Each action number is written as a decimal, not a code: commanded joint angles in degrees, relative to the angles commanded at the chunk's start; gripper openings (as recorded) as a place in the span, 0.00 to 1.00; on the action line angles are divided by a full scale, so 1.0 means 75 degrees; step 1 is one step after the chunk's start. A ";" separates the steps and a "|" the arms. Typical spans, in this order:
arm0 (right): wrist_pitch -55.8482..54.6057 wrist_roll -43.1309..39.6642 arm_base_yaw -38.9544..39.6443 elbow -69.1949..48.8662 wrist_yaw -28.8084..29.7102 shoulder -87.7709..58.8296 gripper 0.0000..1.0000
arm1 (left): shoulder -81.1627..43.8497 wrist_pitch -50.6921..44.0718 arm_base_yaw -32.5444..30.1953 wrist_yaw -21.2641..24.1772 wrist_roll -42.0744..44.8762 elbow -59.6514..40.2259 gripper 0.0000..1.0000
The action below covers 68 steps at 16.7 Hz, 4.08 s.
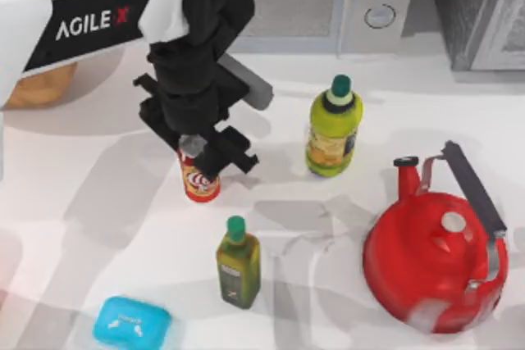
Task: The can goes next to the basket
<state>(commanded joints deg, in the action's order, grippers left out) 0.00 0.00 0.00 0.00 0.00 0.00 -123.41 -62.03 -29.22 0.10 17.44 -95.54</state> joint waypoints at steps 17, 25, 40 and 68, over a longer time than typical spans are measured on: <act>0.0000 0.0000 0.0000 0.0000 0.0000 0.0000 1.00 | 0.1604 -0.0817 0.5872 0.0041 0.1386 0.0699 0.00; 0.0000 0.0000 0.0000 0.0000 0.0000 0.0000 1.00 | 0.1042 -0.0040 0.6853 -0.0039 0.0839 0.0970 0.00; 0.0000 0.0000 0.0000 0.0000 0.0000 0.0000 1.00 | 0.0981 0.0181 0.6856 -0.0038 0.0842 0.1131 0.45; 0.0000 0.0000 0.0000 0.0000 0.0000 0.0000 1.00 | 0.1211 -0.0945 0.6838 -0.0040 0.0831 0.0234 1.00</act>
